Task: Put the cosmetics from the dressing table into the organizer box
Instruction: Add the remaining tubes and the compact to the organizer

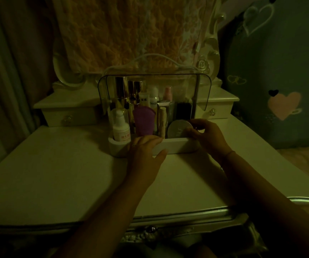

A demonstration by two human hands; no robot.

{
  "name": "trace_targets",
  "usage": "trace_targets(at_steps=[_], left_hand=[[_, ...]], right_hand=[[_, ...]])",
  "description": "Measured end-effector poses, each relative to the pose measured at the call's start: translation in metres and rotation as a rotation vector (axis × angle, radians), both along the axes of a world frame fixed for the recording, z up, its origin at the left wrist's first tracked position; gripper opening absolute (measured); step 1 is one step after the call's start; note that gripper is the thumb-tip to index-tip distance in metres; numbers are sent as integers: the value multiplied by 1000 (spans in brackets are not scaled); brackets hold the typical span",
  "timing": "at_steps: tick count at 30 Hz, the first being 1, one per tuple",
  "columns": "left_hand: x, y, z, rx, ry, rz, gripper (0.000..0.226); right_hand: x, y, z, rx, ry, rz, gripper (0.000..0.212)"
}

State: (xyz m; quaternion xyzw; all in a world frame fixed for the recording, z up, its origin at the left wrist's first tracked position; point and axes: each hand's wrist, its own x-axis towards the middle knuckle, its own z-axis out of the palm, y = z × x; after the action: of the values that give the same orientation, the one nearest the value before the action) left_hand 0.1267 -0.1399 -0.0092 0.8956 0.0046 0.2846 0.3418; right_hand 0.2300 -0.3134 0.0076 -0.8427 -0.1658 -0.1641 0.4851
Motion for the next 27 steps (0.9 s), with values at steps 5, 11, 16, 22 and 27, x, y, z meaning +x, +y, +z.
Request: trace_targets(at_steps=[5,11,16,22,27], left_hand=[[1,0,-1,-2,19,-4,36],[0,1,-1,8,5,2,37],[1,-1,0,20,11,9,37],[0,0,-1,24,4,11,37],[0,0,-1,25,0,15,37]], right_hand=[[-2,0,0,-8,-53,25,21],[2,-2,-2,-20,23,40,20],[4,-3,-6,43,129,27,28],[1,-2,-4,95,182,21,28],[-3,-4,3,143,249,67,22]])
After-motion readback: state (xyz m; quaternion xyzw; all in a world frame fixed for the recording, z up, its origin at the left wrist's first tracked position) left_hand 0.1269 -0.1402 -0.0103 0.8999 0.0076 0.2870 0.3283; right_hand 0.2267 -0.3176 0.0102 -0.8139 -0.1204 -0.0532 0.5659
